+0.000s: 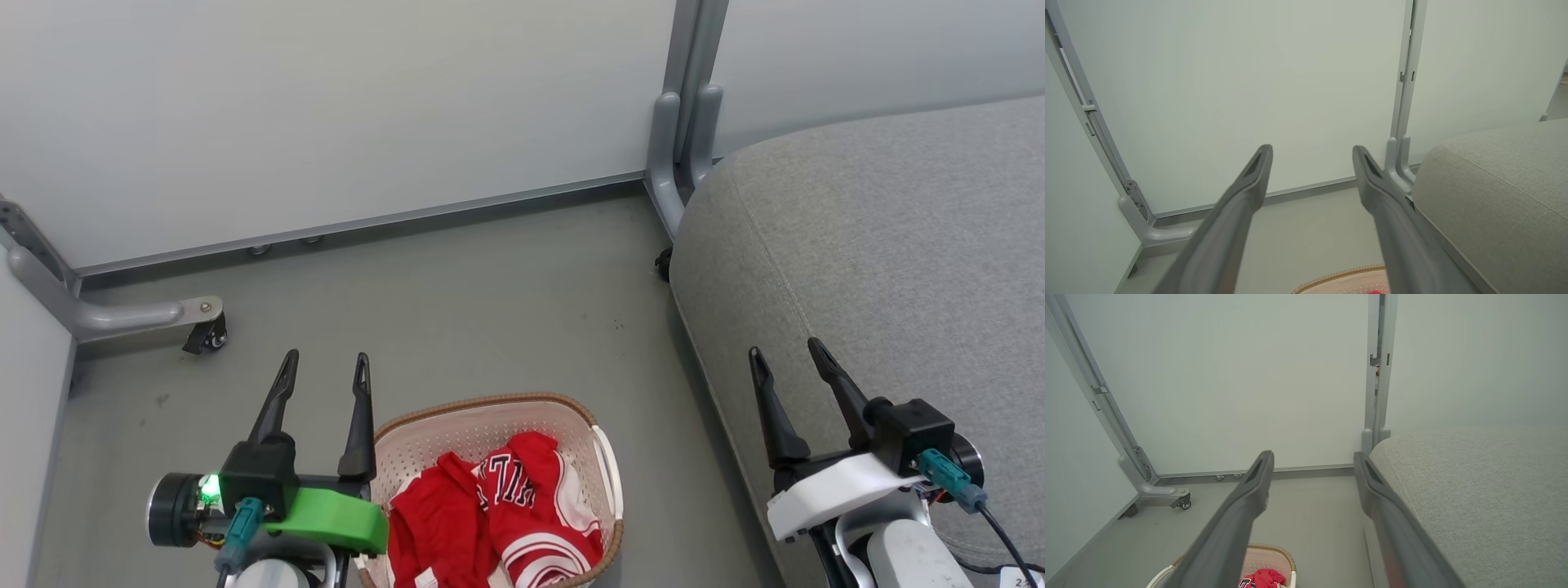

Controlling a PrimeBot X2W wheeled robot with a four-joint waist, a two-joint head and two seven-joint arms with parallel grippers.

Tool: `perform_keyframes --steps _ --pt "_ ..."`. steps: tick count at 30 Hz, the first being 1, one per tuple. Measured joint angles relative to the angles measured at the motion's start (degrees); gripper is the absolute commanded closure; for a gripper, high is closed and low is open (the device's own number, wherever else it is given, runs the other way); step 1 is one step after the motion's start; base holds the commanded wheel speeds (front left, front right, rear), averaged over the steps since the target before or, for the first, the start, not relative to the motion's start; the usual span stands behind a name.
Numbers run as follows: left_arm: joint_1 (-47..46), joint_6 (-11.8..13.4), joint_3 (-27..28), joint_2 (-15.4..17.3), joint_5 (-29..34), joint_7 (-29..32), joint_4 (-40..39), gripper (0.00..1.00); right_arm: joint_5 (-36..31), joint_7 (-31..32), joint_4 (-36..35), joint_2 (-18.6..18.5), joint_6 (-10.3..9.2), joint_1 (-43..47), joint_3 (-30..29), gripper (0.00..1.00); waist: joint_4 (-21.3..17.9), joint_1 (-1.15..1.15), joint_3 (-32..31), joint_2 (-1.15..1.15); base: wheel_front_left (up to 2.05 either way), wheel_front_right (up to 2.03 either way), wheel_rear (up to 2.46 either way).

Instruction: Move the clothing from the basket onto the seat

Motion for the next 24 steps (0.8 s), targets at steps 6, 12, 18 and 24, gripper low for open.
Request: perform_keyframes --steps 6,12,18,24 --pt "0.00 -0.99 -0.31 0.02 0.76 -0.38 0.51 0.00 -1.77 -0.48 1.11 -0.01 0.01 -0.27 0.00 0.00 0.13 0.00 -0.11 0.00 0.00 0.00 0.00" --pt "0.00 -1.31 -0.34 0.03 -0.33 -0.46 1.47 0.00 -1.78 -0.48 2.65 -0.03 0.01 -0.44 -0.27 0.00 0.17 0.00 -0.04 0.00 0.00 0.00 0.00" --pt "-0.02 -1.37 -0.41 0.03 -0.81 -0.45 2.46 0.00 -1.77 -0.49 3.53 -0.03 0.01 -0.76 -0.35 0.00 0.25 0.00 -0.09 0.00 0.00 0.00 0.00" --pt "-0.14 -1.35 -0.40 0.03 -0.96 -0.45 2.80 0.00 -1.72 -0.49 3.94 -0.02 0.01 -0.82 -0.24 0.00 0.25 0.00 -0.16 0.00 0.00 0.00 0.00"
